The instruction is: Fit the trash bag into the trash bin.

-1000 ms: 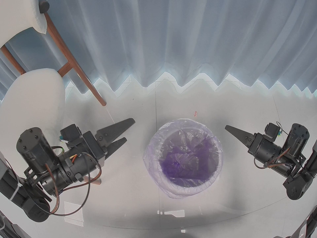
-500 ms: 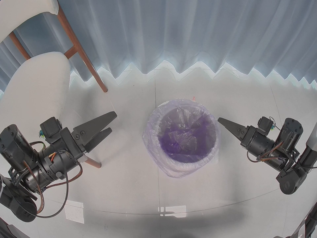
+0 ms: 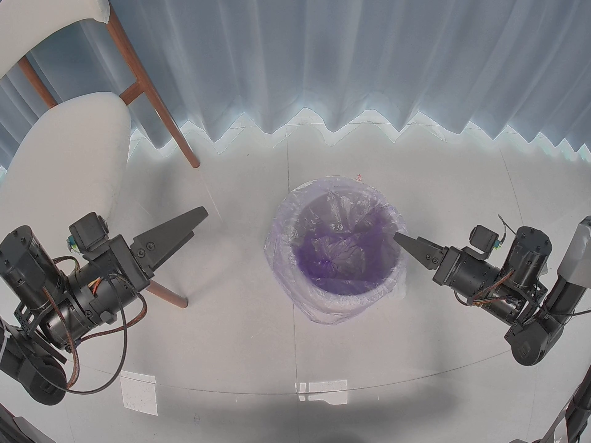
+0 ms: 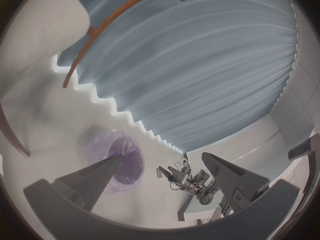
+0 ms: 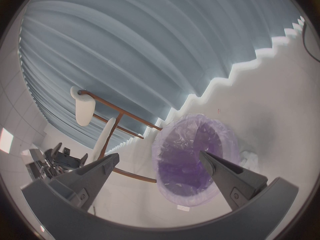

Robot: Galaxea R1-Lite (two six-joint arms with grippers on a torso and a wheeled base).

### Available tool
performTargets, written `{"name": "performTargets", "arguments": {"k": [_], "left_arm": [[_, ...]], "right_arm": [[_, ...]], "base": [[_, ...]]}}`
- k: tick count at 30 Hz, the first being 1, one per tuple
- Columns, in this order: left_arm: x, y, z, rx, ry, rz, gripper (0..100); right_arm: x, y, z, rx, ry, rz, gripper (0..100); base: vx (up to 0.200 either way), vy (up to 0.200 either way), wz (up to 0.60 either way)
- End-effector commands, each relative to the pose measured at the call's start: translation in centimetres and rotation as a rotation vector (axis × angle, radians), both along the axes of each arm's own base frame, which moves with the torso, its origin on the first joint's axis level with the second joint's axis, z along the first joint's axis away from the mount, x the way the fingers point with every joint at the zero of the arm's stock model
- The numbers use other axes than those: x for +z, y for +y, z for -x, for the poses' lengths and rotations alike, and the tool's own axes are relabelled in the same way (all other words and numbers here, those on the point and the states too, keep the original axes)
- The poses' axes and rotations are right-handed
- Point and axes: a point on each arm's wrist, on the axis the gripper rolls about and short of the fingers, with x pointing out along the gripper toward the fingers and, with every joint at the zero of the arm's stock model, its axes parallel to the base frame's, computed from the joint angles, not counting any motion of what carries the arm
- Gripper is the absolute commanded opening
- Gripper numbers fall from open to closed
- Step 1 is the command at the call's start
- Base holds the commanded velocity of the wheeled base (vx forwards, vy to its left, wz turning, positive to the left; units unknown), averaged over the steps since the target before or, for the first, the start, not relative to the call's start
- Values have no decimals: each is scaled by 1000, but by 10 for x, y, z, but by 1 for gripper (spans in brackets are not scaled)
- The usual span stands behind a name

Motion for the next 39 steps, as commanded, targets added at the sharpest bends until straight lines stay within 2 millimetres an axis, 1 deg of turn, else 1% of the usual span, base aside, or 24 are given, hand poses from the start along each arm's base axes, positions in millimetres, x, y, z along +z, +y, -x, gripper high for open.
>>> {"name": "performTargets", "arguments": {"k": [1, 6, 10, 14, 16, 17, 18, 19, 21, 23, 25, 26, 28, 29, 31, 32, 33, 34, 35, 36, 38, 39], "left_arm": [[-4, -3, 2, -10, -23, -44, 100], [-10, -10, 6, -44, -4, -59, 100], [-15, -10, 2, -33, 16, -67, 100], [-15, -8, -2, -12, 14, -73, 100], [-22, -7, -10, 8, 21, -98, 100], [-27, -8, -14, 16, 39, -109, 100], [-27, -8, -14, 16, 39, -109, 100], [-34, -10, -18, 22, 63, -122, 100], [-38, -11, -20, 23, 79, -126, 100], [-40, -10, -24, 30, 87, -128, 100], [-37, -12, -36, 39, 67, -115, 100], [-35, -14, -53, 61, 46, -104, 100], [-35, -16, -64, 72, 34, -100, 100], [-36, -18, -74, 86, 28, -96, 100], [-45, -15, -85, 107, 54, -111, 100], [-54, -14, -90, 104, 85, -123, 100], [-60, -15, -96, 102, 95, -127, 100], [-62, -16, -100, 105, 94, -127, 100], [-67, -15, -113, 119, 90, -123, 0], [-68, -14, -121, 127, 82, -119, 0], [-68, -12, -142, 154, 41, -104, 0], [-66, -12, -148, 153, 30, -92, 0]], "right_arm": [[3, 14, -3, 0, -65, 61, 100], [-13, 25, -5, -23, -69, 155, 100], [-18, 26, -11, -65, -78, 196, 100], [-16, 26, -11, -65, -85, 197, 100], [-8, 23, -11, -78, -113, 185, 100], [0, 22, -11, -85, -135, 170, 100], [0, 22, -11, -85, -135, 170, 100], [9, 17, -9, -97, -158, 151, 100], [16, 16, -8, -102, -177, 140, 100], [32, 12, -3, -114, -224, 121, 100], [44, 2, -3, -145, -252, 101, 100], [51, -4, -5, -163, -264, 77, 100], [54, -8, -6, -167, -268, 63, 100], [57, -12, -7, -170, -265, 50, 100], [59, -19, -7, -171, -259, 34, 100], [59, -22, -7, -168, -258, 31, 100], [60, -25, -8, -171, -259, 31, 100], [60, -26, -8, -173, -259, 32, 100], [60, -30, -9, -181, -264, 33, 100], [60, -31, -9, -181, -263, 32, 100], [61, -31, -9, -182, -268, 32, 100], [62, -32, -8, -182, -269, 32, 100]], "base": [[0, -200, 0], [0, -200, 0], [0, -200, 0], [0, -200, 0], [0, -100, 0], [0, 0, 0], [0, 0, 0], [0, 0, 0], [0, 0, 0], [0, 0, 0], [0, 0, 0], [0, 0, 0], [0, 0, 0], [0, 0, 0], [0, 0, 0], [0, 0, 0], [0, 0, 0], [0, 0, 0], [0, 0, 0], [0, 0, 0], [0, 0, 0], [0, 0, 0]]}}
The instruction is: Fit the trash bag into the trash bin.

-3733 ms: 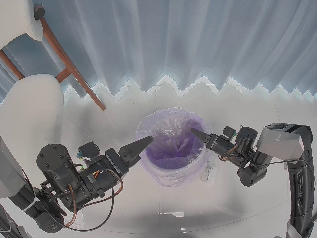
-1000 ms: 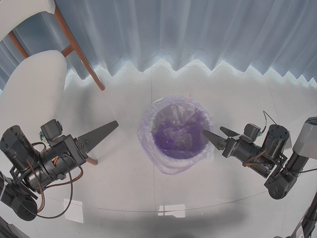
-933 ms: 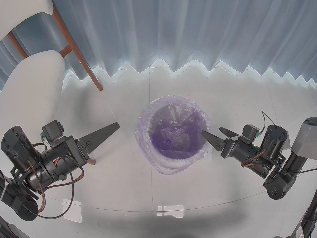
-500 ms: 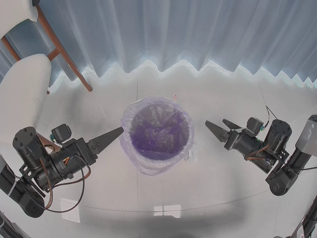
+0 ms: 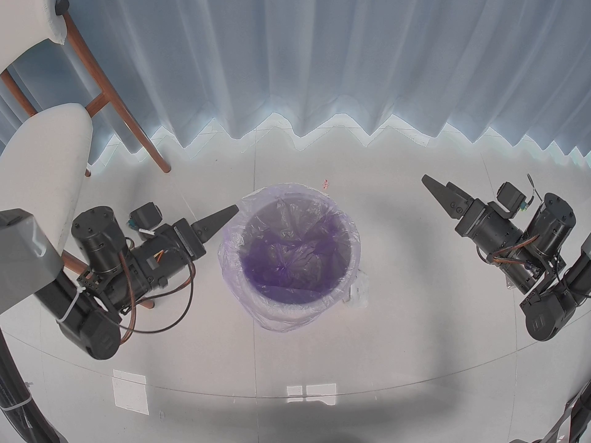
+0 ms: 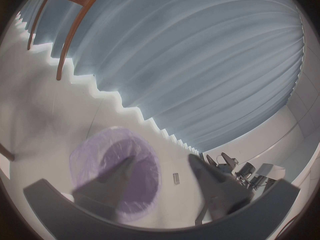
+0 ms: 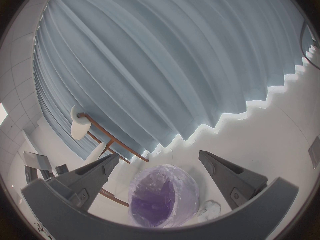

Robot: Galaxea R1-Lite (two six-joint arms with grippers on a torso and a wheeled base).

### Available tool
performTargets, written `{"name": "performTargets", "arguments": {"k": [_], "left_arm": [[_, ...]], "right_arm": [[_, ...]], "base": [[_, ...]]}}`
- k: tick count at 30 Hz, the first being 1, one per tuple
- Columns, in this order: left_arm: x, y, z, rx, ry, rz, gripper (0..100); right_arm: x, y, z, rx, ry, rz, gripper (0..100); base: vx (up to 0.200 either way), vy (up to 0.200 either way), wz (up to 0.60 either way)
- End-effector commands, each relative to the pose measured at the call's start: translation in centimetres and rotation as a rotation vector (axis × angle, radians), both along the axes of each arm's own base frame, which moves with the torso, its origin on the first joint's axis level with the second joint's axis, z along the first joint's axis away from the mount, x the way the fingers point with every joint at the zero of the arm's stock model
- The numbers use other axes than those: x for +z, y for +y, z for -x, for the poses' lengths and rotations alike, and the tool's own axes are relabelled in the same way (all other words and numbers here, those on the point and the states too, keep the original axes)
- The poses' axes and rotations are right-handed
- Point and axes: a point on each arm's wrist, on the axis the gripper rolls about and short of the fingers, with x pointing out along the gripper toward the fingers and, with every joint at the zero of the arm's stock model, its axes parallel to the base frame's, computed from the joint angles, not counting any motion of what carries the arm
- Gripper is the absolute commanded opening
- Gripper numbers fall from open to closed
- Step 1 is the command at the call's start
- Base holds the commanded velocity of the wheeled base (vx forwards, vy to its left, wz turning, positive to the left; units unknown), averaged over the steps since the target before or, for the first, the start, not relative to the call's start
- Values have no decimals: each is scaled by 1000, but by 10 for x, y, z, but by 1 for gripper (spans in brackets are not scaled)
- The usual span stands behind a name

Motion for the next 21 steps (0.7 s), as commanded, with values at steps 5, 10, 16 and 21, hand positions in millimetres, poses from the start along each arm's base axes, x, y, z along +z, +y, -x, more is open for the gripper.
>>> {"name": "performTargets", "arguments": {"k": [5, 10, 16, 21], "left_arm": [[-21, 2, -62, 12, -30, 26, 0], [-19, -1, -63, -91, 19, 89, 0], [-27, -1, -81, -113, 46, 130, 0], [-31, 3, -88, -101, 45, 131, 0]], "right_arm": [[15, -18, 0, -34, -50, -9, 100], [15, -22, 0, -35, -52, -6, 100], [16, -22, 0, -35, -57, -7, 100], [16, -22, 0, -35, -58, -7, 100]], "base": [[0, 0, 0], [0, 0, 0], [0, 0, 0], [0, 0, 0]]}}
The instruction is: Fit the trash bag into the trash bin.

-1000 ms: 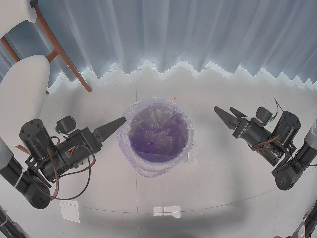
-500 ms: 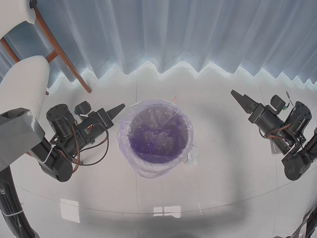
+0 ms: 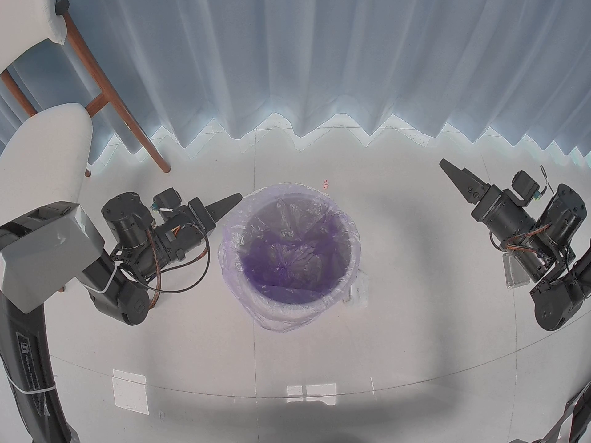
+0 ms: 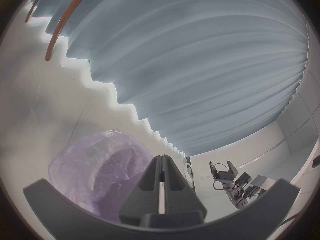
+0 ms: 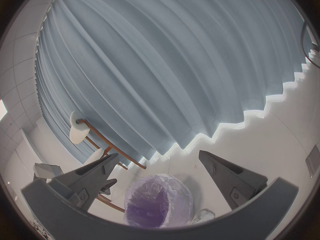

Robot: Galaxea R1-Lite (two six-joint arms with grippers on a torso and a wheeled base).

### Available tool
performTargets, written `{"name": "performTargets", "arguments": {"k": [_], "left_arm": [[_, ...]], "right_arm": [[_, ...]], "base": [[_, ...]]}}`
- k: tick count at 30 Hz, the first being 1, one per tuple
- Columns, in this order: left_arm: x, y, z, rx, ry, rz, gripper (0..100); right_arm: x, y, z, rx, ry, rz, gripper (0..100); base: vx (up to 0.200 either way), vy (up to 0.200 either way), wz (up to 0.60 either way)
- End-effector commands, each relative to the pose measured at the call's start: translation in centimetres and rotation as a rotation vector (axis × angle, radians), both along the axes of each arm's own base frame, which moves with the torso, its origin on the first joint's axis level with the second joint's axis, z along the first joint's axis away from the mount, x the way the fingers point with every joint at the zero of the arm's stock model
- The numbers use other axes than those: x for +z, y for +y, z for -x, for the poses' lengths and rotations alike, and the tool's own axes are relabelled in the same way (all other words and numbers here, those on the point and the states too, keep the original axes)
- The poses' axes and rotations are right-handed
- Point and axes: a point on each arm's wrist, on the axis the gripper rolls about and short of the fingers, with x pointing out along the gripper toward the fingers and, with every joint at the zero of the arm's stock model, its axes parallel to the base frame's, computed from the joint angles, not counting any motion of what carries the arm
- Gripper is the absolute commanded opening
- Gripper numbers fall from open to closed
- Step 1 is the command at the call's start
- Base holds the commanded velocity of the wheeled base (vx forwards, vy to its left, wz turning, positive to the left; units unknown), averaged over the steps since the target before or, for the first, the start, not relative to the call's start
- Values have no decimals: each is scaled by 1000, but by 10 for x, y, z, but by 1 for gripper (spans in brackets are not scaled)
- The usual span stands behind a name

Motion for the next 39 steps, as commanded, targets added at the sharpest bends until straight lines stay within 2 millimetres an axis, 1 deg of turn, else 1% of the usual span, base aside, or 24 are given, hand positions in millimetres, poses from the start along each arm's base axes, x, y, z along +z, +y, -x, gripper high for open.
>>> {"name": "performTargets", "arguments": {"k": [1, 4, 6, 8, 9, 12, 16, 22, 29, 33, 37, 39], "left_arm": [[-29, 6, -18, 20, 47, -9, 0], [-42, 5, -23, 21, 69, -13, 0], [-45, 6, -24, 23, 76, -15, 0], [-57, 3, -27, 17, 100, -21, 0], [-60, 2, -29, 15, 100, -21, 0], [-67, 1, -39, 21, 89, -18, 0], [-75, 3, -45, 26, 92, -17, 0], [-85, 3, -50, 27, 99, -19, 0], [-97, 2, -52, 27, 122, -23, 0], [-98, 2, -52, 27, 122, -23, 0], [-89, -7, -49, 14, 103, -21, 0], [-77, -14, -46, 3, 80, -15, 0]], "right_arm": [[1, 0, 1, 0, -4, 0, 100], [0, 0, 0, 0, -2, 0, 100], [1, -1, 0, -2, -4, 0, 100], [0, -1, 0, -4, -2, 0, 100], [0, -1, 0, -4, -1, 0, 100], [0, -1, 0, -4, -1, 0, 100], [-1, -1, 0, -4, 1, 0, 100], [-3, -1, -2, -4, 7, 1, 100], [-3, -1, -2, -4, 7, 1, 100], [-3, -1, -2, -4, 9, 1, 100], [-5, -1, -2, -4, 13, 1, 100], [-4, -1, -2, -4, 12, 1, 100]], "base": [[0, 0, 0], [0, 0, 0], [0, 0, 0], [0, 0, 0], [0, 0, 0], [0, 0, 0], [0, 0, 0], [0, 0, 0], [0, 0, 0], [0, 0, 0], [0, 0, 0], [0, 0, 0]]}}
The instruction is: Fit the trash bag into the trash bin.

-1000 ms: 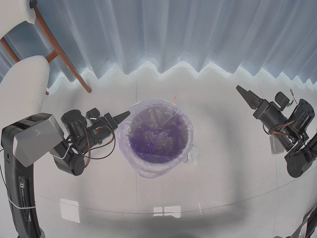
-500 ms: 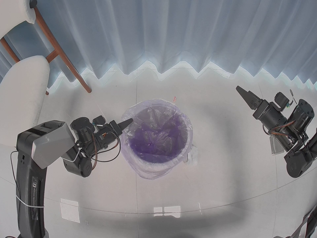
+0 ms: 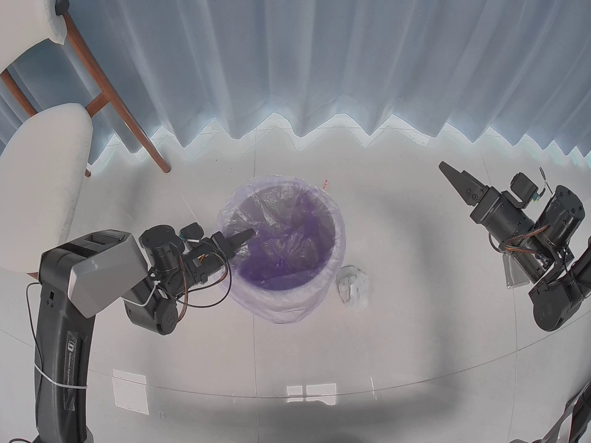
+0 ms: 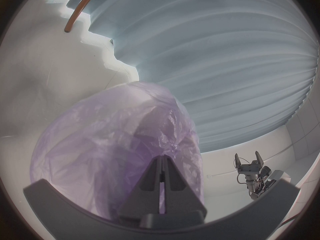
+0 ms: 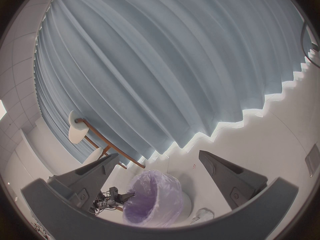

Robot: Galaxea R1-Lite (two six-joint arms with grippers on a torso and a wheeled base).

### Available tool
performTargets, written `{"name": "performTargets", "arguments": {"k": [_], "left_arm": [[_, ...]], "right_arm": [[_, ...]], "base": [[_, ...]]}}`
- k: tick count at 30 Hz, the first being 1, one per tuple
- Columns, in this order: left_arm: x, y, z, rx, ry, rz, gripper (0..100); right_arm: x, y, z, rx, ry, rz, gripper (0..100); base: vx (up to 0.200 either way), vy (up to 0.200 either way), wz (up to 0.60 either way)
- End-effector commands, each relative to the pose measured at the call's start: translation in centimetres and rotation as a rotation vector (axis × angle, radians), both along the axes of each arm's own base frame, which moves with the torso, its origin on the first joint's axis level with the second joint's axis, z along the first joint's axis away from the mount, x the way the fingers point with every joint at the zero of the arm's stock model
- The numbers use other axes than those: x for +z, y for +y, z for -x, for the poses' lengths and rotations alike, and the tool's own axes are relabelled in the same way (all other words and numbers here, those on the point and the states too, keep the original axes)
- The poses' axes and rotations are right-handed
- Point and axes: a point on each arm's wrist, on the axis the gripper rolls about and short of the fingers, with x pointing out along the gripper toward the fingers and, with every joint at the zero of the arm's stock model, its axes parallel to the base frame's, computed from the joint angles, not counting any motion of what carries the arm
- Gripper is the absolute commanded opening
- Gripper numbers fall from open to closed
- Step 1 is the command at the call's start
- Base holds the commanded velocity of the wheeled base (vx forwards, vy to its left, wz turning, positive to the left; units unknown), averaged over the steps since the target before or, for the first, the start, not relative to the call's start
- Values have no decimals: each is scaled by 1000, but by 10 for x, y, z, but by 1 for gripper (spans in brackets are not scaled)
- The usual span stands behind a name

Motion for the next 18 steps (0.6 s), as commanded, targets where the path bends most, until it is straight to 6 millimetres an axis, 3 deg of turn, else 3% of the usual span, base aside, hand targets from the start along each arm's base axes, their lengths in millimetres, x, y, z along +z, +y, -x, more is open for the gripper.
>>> {"name": "performTargets", "arguments": {"k": [1, 8, 14, 18], "left_arm": [[15, -9, 5, -18, -31, 8, 0], [55, -12, 17, -17, -96, 26, 0], [59, 9, 12, 32, -107, 26, 0], [50, 20, 8, 58, -90, 22, 0]], "right_arm": [[-1, 0, 0, 1, 2, 0, 100], [-1, 0, 0, 1, 2, 0, 100], [-1, 0, 0, 1, 3, 1, 100], [-2, 0, 1, 0, 6, 2, 100]], "base": [[0, 0, 0], [0, 0, 0], [0, 0, 0], [0, 0, 0]]}}
